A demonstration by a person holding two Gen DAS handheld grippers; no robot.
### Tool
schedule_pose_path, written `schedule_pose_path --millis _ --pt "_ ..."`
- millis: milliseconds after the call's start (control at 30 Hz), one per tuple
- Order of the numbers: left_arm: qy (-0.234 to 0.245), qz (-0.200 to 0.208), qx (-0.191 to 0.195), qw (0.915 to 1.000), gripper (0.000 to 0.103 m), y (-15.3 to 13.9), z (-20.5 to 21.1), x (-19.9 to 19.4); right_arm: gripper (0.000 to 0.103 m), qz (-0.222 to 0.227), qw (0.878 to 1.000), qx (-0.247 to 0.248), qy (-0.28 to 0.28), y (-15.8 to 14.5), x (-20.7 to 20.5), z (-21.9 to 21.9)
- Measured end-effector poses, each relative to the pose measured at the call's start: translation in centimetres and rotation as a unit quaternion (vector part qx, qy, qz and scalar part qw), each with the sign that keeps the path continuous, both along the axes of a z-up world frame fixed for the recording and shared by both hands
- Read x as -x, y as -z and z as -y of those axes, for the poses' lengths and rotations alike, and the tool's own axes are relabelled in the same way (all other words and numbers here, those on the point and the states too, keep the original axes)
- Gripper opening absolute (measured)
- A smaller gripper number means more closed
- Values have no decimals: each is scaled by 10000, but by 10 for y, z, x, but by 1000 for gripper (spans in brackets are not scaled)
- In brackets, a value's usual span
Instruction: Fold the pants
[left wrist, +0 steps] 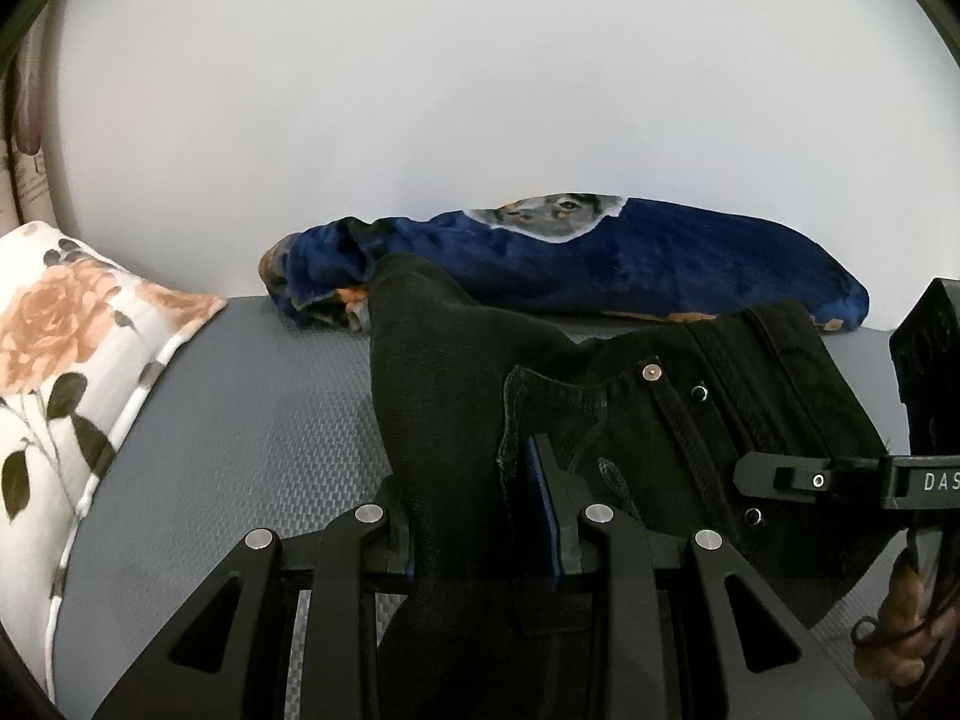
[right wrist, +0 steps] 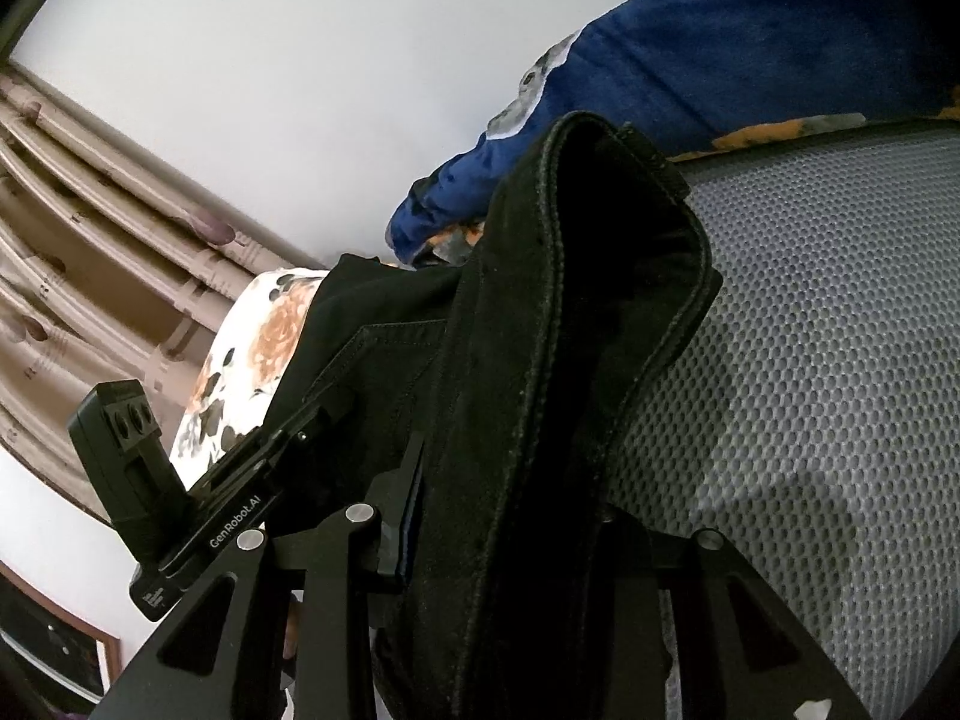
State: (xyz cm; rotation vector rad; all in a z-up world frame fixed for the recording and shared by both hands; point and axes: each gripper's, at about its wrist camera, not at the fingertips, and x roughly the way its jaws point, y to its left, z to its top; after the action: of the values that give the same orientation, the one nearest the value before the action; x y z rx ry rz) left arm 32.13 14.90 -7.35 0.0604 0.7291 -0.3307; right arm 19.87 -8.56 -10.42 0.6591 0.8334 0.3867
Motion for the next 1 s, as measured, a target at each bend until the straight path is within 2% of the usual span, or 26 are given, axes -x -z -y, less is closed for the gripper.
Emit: schedule_pose_path --millis 1000 --pt "-85 -45 23 10000 30 17 5 -42 30 -15 9999 13 122 18 -36 9"
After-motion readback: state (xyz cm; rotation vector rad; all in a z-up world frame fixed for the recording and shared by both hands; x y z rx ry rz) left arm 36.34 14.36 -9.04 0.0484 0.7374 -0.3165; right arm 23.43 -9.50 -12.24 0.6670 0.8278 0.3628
